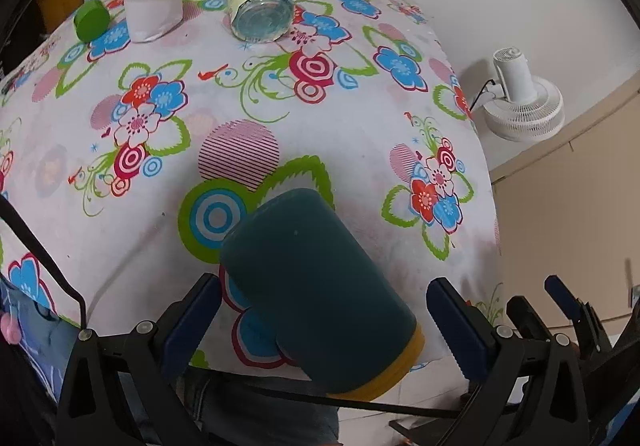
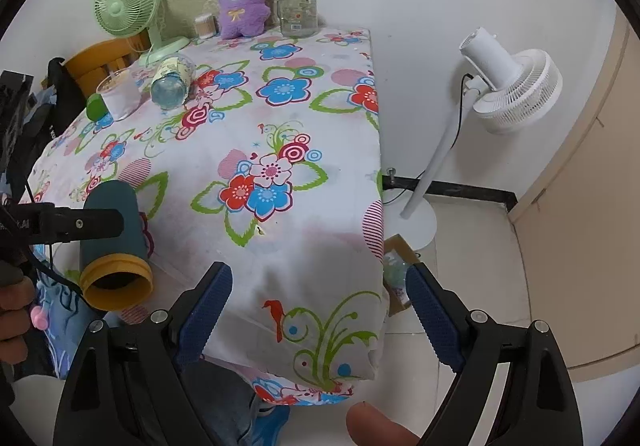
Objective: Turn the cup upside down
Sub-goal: 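Hold the teal cup rim-down in the left tool above the table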
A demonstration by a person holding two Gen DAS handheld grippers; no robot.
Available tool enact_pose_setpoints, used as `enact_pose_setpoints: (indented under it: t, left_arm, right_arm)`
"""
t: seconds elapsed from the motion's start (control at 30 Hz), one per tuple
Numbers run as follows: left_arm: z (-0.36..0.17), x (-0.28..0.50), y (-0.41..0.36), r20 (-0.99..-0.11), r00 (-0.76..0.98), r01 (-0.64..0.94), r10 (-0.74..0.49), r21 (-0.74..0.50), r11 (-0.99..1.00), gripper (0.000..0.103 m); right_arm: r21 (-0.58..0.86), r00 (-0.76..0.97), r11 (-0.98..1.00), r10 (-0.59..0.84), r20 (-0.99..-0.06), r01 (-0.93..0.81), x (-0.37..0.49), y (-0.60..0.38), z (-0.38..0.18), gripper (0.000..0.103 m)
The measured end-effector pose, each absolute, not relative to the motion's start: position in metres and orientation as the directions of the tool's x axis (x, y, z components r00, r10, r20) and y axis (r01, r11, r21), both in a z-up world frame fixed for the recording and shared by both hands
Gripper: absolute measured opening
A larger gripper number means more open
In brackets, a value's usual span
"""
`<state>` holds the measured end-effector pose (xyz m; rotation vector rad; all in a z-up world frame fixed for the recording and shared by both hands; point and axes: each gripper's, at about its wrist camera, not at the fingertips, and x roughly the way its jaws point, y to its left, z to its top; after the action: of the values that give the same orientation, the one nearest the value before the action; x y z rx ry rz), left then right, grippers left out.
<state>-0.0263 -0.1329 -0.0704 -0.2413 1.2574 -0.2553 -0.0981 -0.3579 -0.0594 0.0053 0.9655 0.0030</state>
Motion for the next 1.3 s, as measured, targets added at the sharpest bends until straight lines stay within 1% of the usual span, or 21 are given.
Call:
enact_pose_setpoints:
  t: [0.07,0.13,0.23,0.33,0.43,0.6,0.87,1.3]
  left_arm:
    - [-0.072,-0.025,-0.133,-0.905,0.281,0.044,-0.319,-0.320,0.946,0.103]
    - [-0.073,-0.023,-0.133,-0.908,0.273,0.030,-0.319,-0.323,0.946,0.100]
    - [-0.075,-0.023,-0.131,-0.907,0.260,0.003,-0.331,-0.342,0.940,0.095]
    - [-0.078,-0.022,-0.130,-0.909,0.246,-0.019,-0.337,-0.353,0.936,0.087]
    - [-0.079,-0.022,-0.128,-0.905,0.244,-0.028,-0.347,-0.365,0.931,0.084]
    - [-0.077,-0.022,-0.125,-0.895,0.234,-0.035,-0.380,-0.398,0.917,0.078]
    - [-0.074,-0.022,-0.124,-0.885,0.232,-0.022,-0.403,-0.419,0.908,0.072]
    - [-0.064,-0.017,-0.120,-0.883,0.278,0.018,-0.378,-0.389,0.921,0.066]
  right_arm:
    - [0.007,0.567,1.000,0.008,-0.824,-0.003,-0.097,-0.358,-0.060,0.090]
    - [0.011,0.563,1.000,0.009,-0.826,-0.001,-0.095,-0.358,-0.062,0.090]
    - [0.025,0.556,1.000,0.017,-0.831,0.006,-0.094,-0.360,-0.065,0.090]
    - [0.038,0.549,0.999,0.023,-0.835,0.016,-0.093,-0.362,-0.068,0.090]
    - [0.047,0.545,0.999,0.026,-0.838,0.024,-0.094,-0.364,-0.071,0.090]
    - [0.056,0.539,0.998,0.027,-0.842,0.038,-0.093,-0.365,-0.074,0.090]
    - [0.067,0.538,0.997,0.032,-0.843,0.047,-0.092,-0.366,-0.076,0.090]
    - [0.077,0.538,0.996,0.037,-0.842,0.053,-0.091,-0.366,-0.078,0.090]
